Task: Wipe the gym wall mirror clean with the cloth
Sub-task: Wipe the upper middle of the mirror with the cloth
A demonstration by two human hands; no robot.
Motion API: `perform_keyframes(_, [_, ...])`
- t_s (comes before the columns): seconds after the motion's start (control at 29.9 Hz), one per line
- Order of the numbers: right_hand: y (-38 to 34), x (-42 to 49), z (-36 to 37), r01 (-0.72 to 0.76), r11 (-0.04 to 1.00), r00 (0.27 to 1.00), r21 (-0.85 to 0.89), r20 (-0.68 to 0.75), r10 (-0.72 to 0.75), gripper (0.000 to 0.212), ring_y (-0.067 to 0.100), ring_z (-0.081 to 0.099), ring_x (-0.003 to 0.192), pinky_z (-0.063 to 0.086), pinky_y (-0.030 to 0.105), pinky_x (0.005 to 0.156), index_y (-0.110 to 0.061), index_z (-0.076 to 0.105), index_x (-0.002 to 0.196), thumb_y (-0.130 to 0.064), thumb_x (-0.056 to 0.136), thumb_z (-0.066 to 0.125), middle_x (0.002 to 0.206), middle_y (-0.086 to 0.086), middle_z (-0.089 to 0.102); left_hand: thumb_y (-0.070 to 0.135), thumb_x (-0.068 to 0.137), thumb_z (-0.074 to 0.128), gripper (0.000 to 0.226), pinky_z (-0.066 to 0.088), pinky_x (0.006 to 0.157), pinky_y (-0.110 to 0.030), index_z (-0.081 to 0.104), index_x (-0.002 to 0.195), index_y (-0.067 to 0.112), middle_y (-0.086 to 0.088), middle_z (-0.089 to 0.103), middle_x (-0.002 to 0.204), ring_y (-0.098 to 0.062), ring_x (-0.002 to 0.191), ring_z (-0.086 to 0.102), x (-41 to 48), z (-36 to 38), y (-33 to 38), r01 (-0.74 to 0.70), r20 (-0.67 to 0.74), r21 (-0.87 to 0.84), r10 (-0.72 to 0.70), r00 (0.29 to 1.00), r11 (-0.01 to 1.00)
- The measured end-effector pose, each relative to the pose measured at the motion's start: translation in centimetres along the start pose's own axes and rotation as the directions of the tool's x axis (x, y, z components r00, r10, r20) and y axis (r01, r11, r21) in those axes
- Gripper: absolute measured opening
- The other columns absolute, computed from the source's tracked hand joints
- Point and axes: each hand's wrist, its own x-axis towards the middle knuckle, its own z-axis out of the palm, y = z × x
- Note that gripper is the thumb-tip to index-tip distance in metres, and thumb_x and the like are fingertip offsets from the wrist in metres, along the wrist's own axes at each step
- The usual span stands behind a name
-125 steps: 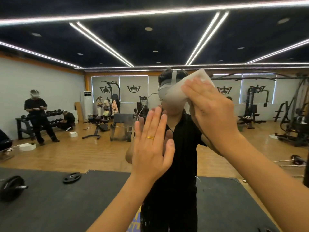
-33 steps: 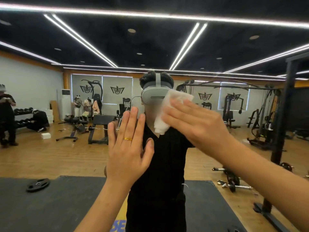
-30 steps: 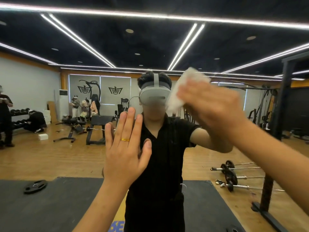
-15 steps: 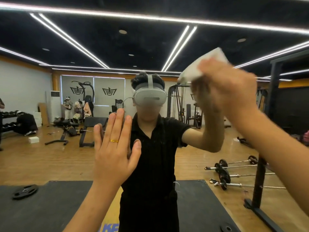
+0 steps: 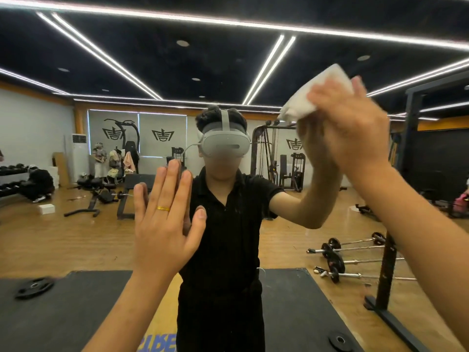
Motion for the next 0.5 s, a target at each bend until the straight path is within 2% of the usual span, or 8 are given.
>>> perform_keyframes(0.07, [-0.4,0.4,0.4,-0.172,0.983,0.983,0.070,-0.054,0.176,0.030,0.029,0.060,0.132,0.038,0.035,0.120,-0.008,0.067,0.131,-0.023,0.108,0.054,0.137,0.010,0.066,0.036,0.100,0.049,0.065,0.013,0.126,-0.060,0.039,0.156,0.006,-0.015,0.027,0.167,-0.030,0.157,0.021,0.1,0.0,0.1,0.003,0.001,-0.014,-0.003,1.000,1.000])
perform_keyframes(0.13, [-3.1,-0.7,1.1,-0.253,0.961,0.962,0.111,-0.078,0.262,0.033,0.027,0.060,0.132,0.045,0.034,0.114,-0.006,0.067,0.131,-0.025,0.108,0.055,0.138,0.011,0.065,0.035,0.099,0.050,0.064,0.013,0.125,-0.061,0.039,0.156,0.007,-0.015,0.028,0.167,-0.029,0.157,0.020,0.1,-0.1,0.0,0.007,0.007,-0.022,-0.007,1.000,1.000])
perform_keyframes(0.17, [-4.5,-1.7,1.3,-0.223,0.968,0.971,0.112,-0.067,0.231,0.034,0.028,0.059,0.133,0.046,0.035,0.112,-0.006,0.067,0.132,-0.027,0.109,0.053,0.139,0.012,0.064,0.035,0.099,0.050,0.064,0.014,0.125,-0.061,0.040,0.156,0.007,-0.015,0.029,0.166,-0.029,0.157,0.021,0.1,-0.2,0.0,0.009,0.009,-0.031,-0.009,1.000,0.999])
perform_keyframes(0.23, [-6.3,-4.0,1.3,-0.076,0.992,0.996,0.100,-0.032,0.080,0.032,0.031,0.057,0.134,0.048,0.041,0.109,-0.005,0.067,0.132,-0.024,0.109,0.053,0.139,0.013,0.064,0.036,0.099,0.051,0.064,0.013,0.125,-0.061,0.041,0.155,0.007,-0.014,0.029,0.167,-0.028,0.157,0.021,0.1,-0.3,0.0,0.023,0.019,-0.061,-0.022,1.000,0.998])
perform_keyframes(0.3, [-6.1,-5.5,0.8,0.053,0.995,0.998,0.079,-0.026,-0.051,0.028,0.029,0.057,0.132,0.051,0.045,0.108,-0.004,0.069,0.129,-0.016,0.104,0.062,0.136,0.014,0.065,0.036,0.097,0.052,0.065,0.012,0.126,-0.060,0.041,0.155,0.008,-0.012,0.029,0.167,-0.026,0.157,0.021,0.1,-0.4,0.0,0.046,0.026,-0.094,-0.044,0.999,0.995])
perform_keyframes(0.43, [-5.2,-5.5,0.3,0.100,0.992,0.995,0.079,-0.001,-0.100,0.029,0.023,0.053,0.134,0.046,0.041,0.113,-0.006,0.069,0.129,-0.015,0.101,0.065,0.135,0.012,0.066,0.035,0.096,0.054,0.064,0.013,0.126,-0.060,0.043,0.153,0.007,-0.011,0.031,0.165,-0.026,0.157,0.023,0.3,-0.5,0.0,0.053,0.013,-0.129,-0.051,0.999,0.990])
perform_keyframes(0.5, [-4.6,-5.1,0.3,0.135,0.986,0.990,0.101,0.024,-0.138,0.029,0.024,0.054,0.136,0.042,0.040,0.116,-0.007,0.068,0.130,-0.018,0.104,0.064,0.137,0.012,0.065,0.034,0.096,0.053,0.063,0.012,0.126,-0.060,0.045,0.151,0.005,-0.011,0.033,0.165,-0.026,0.156,0.025,0.3,-0.8,-0.1,0.058,0.024,-0.166,-0.055,0.998,0.984])
